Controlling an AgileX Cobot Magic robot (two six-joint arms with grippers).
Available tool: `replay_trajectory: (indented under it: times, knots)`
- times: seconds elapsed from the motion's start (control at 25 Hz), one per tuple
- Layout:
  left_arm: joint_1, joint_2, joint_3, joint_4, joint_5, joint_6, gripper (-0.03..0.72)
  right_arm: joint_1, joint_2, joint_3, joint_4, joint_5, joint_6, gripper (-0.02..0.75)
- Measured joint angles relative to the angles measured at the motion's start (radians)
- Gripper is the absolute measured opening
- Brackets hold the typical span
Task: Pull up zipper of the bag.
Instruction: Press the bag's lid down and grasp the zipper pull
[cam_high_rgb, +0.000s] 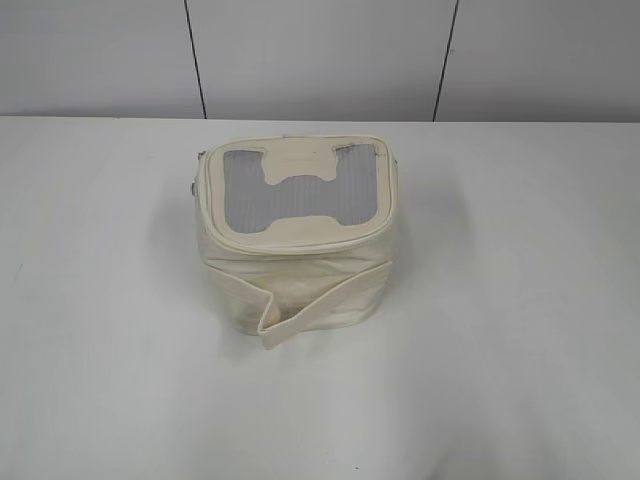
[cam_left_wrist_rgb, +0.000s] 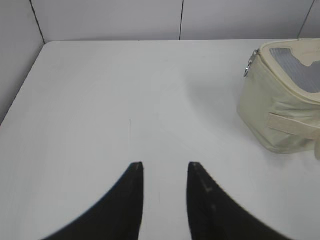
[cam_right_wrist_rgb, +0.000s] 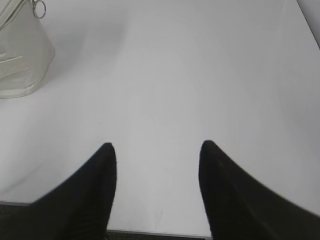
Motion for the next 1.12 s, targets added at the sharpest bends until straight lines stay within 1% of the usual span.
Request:
replay_trajectory:
  times: [0.96, 1.04, 1.12]
  knots:
    - [0.0, 0.0, 0.0, 0.0, 0.0, 0.0, 0.241, 0.0, 0.0, 0.0, 0.007, -0.001, -0.001, 0.421]
    - [0.0, 0.0, 0.0, 0.0, 0.0, 0.0, 0.241, 0.0, 0.005, -0.003, 0.045, -0.011, -0.022, 0.421]
    - [0.0, 0.0, 0.0, 0.0, 0.0, 0.0, 0.241, 0.0, 0.061, -0.015, 0.123, -0.033, -0.101, 0.421]
